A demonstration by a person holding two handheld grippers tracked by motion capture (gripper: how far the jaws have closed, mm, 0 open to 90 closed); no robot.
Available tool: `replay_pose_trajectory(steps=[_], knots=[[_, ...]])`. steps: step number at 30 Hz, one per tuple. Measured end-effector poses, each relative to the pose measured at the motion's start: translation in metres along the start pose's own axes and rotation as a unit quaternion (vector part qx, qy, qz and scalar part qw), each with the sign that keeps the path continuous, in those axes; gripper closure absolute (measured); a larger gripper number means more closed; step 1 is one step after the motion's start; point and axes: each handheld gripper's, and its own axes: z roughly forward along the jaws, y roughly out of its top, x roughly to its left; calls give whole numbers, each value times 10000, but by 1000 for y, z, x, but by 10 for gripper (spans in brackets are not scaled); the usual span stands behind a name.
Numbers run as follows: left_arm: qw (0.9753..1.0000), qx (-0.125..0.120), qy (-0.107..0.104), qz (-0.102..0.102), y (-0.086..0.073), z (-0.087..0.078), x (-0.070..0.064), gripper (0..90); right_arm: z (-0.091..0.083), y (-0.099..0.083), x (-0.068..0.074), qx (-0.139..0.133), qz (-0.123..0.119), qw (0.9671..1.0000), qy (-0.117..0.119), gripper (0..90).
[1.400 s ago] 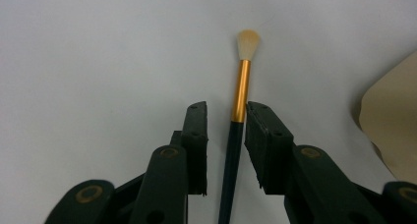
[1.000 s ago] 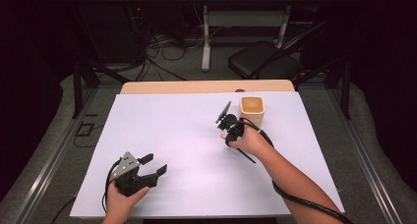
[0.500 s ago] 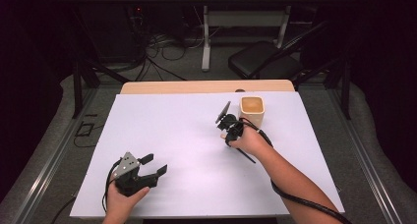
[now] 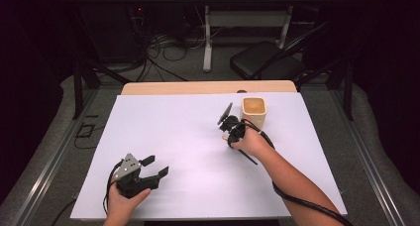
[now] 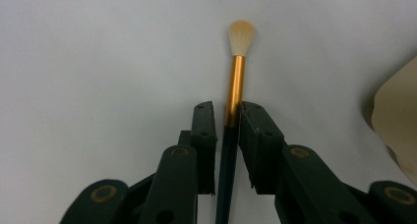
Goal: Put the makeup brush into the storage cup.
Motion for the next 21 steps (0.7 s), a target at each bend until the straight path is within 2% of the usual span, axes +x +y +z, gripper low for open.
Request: replay_pose_trajectory(steps=[15,16,19,20,21], knots=[[10000,5,-1,4,0,0,0,319,3,0,-1,21,81,10000,17,797],[10000,6,0,3,0,0,0,319,1,1,-2,165,20,9999,9,805],[10000,5,2,5,0,0,0,319,1,1,-2,160,6,9999,19,814],[10000,5,0,3,0,0,0,319,5,-1,-1,-82,76,9999,44,818],[10000,4,1,4,0,0,0,319,3,0,-1,32,63,10000,46,822]])
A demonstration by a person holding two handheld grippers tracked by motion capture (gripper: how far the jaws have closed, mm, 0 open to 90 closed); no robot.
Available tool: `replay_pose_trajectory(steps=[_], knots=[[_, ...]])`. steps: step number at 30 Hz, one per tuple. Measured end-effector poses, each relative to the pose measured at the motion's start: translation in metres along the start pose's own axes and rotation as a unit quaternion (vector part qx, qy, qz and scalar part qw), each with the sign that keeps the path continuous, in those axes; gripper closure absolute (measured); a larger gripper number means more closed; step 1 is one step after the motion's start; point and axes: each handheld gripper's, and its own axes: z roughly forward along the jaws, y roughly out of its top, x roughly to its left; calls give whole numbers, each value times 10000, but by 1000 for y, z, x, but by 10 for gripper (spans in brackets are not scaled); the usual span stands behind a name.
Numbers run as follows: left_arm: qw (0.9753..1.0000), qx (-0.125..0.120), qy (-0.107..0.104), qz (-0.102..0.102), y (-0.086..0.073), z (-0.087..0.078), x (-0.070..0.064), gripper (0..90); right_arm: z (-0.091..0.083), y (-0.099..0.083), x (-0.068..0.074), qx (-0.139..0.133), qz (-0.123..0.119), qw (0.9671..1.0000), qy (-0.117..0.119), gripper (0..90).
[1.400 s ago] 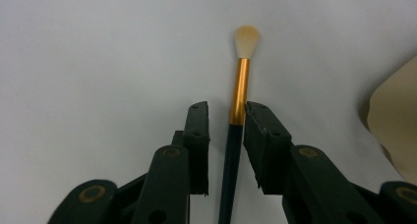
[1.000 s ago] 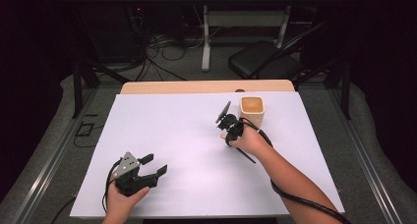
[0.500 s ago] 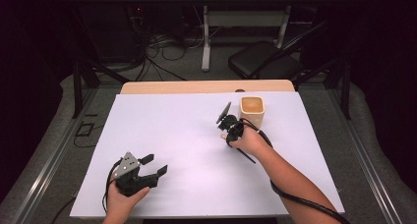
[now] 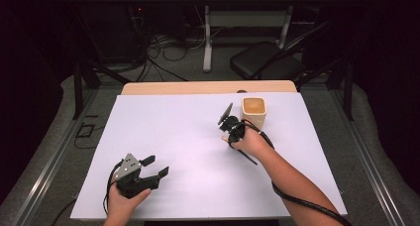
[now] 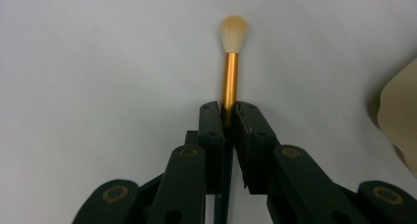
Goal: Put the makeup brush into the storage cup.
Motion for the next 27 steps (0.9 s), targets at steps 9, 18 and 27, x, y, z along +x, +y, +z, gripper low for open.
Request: replay_pose_trajectory(steps=[9,18,27], knots=[[10000,7,-4,-1,0,0,0,319,0,0,0,33,62,10000,18,831],[10000,7,-9,-2,0,0,-1,319,0,0,0,45,72,10000,16,833],[10000,6,-8,1,0,1,-1,319,0,0,-1,47,125,9999,71,835]])
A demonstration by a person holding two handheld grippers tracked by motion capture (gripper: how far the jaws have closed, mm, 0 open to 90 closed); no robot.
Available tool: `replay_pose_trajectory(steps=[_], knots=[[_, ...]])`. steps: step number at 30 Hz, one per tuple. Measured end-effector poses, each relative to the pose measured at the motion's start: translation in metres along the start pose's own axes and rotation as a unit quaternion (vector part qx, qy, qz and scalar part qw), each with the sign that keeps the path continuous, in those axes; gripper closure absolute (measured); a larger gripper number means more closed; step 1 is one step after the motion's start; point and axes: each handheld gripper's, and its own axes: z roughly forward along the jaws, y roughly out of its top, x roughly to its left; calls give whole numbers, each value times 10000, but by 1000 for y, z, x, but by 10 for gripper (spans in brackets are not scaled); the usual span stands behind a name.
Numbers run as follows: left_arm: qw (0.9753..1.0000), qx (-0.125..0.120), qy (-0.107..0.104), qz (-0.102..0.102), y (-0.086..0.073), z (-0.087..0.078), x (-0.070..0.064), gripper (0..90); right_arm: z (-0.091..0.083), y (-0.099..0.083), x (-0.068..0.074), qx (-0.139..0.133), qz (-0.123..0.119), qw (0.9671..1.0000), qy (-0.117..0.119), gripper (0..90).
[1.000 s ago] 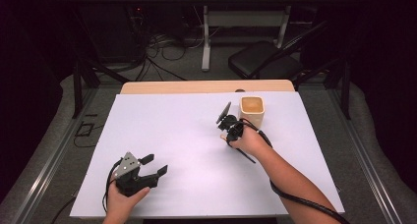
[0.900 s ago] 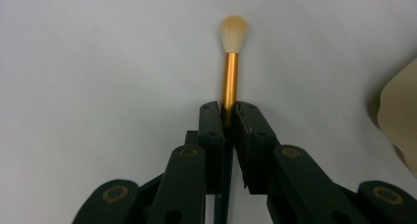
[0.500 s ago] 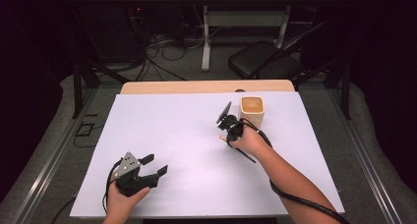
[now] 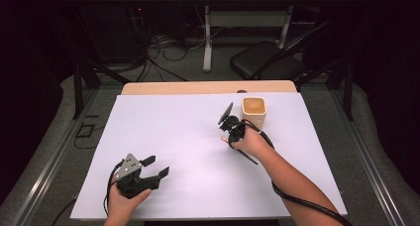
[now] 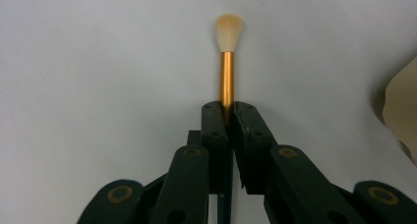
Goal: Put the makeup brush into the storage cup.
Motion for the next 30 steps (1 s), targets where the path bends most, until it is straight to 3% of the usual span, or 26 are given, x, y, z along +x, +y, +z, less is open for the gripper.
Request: replay_pose_trajectory(steps=[7,8,25,30], knots=[[10000,-16,9,4,0,0,0,319,-6,1,0,62,26,10000,24,836],[10000,-17,9,7,0,0,0,319,-7,1,0,-44,-13,10000,16,836],[10000,-12,16,13,0,0,-1,319,-29,-3,6,-358,-169,9992,-18,837],[10000,-10,17,5,0,1,-1,319,-32,-5,6,-462,-123,9989,7,837]])
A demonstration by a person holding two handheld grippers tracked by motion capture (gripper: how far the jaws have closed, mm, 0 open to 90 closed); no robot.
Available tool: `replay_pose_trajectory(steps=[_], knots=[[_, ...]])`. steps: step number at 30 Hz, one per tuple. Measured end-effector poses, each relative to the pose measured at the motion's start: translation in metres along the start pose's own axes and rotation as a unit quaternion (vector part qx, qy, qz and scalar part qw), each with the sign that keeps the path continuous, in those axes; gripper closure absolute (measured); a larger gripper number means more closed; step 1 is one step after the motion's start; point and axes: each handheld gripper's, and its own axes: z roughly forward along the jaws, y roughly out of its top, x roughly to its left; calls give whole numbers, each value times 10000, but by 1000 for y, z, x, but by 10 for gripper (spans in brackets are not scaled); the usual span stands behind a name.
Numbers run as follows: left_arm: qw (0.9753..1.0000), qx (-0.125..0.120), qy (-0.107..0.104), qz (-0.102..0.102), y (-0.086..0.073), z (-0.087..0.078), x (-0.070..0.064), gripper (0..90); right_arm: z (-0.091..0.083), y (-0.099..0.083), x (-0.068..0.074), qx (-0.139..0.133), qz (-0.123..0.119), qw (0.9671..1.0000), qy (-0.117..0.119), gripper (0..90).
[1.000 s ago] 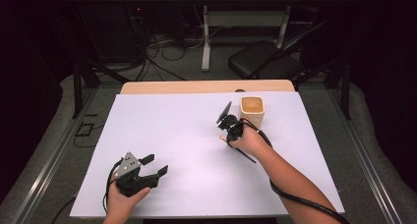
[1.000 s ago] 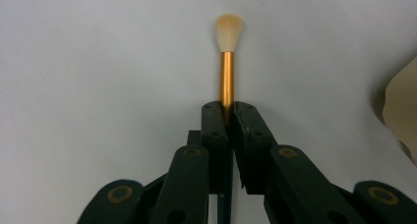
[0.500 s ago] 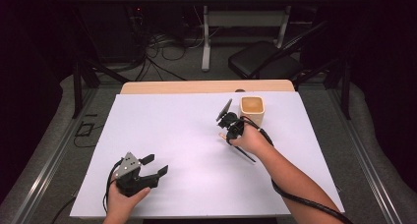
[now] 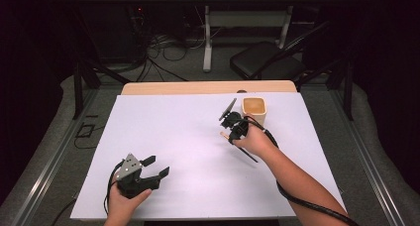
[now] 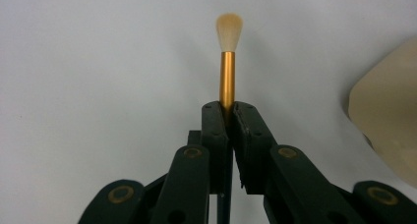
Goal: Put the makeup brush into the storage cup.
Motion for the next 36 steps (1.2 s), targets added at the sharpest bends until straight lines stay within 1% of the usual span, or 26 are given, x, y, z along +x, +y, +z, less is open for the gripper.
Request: replay_pose_trajectory(steps=[4,6,8,10,11,12,16,17,20,22,23,25,27,29,33,34,36], knots=[[10000,3,-5,-4,0,0,0,319,-4,-2,0,-62,40,10000,10,837],[10000,7,-6,-3,0,0,0,319,-6,-3,0,-129,7,9999,27,837],[10000,10,-6,-2,0,0,0,319,-8,-4,1,-133,51,9999,32,837],[10000,5,-6,-6,0,0,0,319,-10,-5,1,-248,18,9997,30,837],[10000,6,-5,-5,0,0,0,319,-10,-5,1,-248,18,9997,30,837],[10000,6,-5,-7,0,0,0,319,-11,-6,1,-265,66,9996,30,837],[10000,14,-3,-4,0,1,0,319,-16,-8,1,-399,32,9992,53,838],[10000,14,-4,-5,0,1,0,319,-18,-8,1,-345,26,9994,69,838],[10000,16,-2,1,0,1,0,319,-23,-10,1,-472,30,9988,82,838],[10000,15,-6,0,0,1,0,319,-24,-10,1,-487,30,9988,78,838],[10000,16,-5,-2,0,1,-1,319,-24,-11,0,-561,29,9984,86,838],[10000,16,-7,-2,0,1,0,319,-26,-12,1,-600,75,9981,103,838],[10000,18,-6,1,0,1,-1,319,-27,-13,1,-770,50,9970,114,838],[10000,15,-6,-4,0,1,-1,319,-29,-14,1,-731,64,9972,119,838],[10000,12,-1,-11,0,1,-1,319,-32,-16,1,-865,56,9962,121,838],[10000,12,1,-13,0,1,-1,319,-33,-18,1,-976,71,9951,128,838],[10000,10,5,-17,0,1,-1,319,-34,-18,1,-985,68,9950,131,838]])
